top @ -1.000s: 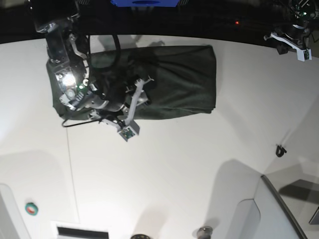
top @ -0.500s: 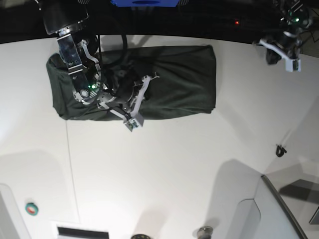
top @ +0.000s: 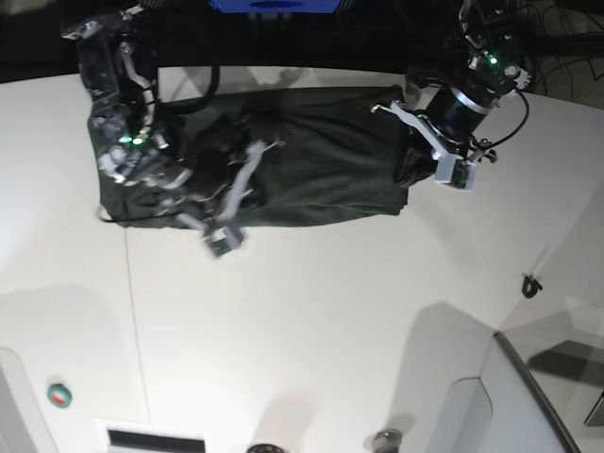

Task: Layout the t-shirt on the table in an organized manner, then fold the t-shirt properly
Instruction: 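Grasp both ends of the folded shirt and square it with both grippers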

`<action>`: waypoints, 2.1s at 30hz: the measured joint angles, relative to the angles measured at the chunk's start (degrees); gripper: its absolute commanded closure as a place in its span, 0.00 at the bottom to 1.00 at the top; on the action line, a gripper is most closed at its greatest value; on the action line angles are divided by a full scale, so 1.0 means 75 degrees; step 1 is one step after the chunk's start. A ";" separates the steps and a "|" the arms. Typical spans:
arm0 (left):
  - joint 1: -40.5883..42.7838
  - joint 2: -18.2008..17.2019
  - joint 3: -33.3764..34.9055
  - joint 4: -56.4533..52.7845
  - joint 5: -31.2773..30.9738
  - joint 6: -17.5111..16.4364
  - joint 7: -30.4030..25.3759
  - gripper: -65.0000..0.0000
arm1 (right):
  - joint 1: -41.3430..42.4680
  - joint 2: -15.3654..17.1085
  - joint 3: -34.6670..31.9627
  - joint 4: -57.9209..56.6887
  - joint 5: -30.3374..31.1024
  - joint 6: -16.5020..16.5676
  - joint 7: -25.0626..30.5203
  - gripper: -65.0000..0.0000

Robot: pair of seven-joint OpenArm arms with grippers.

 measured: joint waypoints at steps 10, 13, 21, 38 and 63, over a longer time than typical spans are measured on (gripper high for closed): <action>-0.0694 -0.0624 0.0344 -0.2556 0.0085 -0.0157 -0.0006 1.00 | -0.0131 0.0044 0.4357 -0.0064 -0.0102 0.1448 -0.0256 0.35; -0.0921 -0.0968 -0.0023 -0.2757 0.0085 -0.0090 -0.0038 1.00 | 0.0265 0.0003 0.5263 -0.0577 -0.0166 0.2398 -0.1411 0.34; -0.1291 -0.1265 -0.0548 -0.2911 0.0064 -0.0070 -0.0035 1.00 | 0.1099 -0.0012 0.6875 -0.2973 -0.0175 0.3153 -0.2256 0.34; -0.1058 -0.0723 -0.2416 -0.0880 -0.0058 -0.0160 0.0697 1.00 | 0.0801 -0.0204 0.6997 -0.3232 -0.0099 0.3147 -0.2611 0.09; -0.1547 -0.1580 -0.2597 -0.3369 0.0058 -0.0099 -0.0466 1.00 | 0.0545 -0.0545 0.5566 -0.3899 0.1807 0.3305 -0.2154 0.09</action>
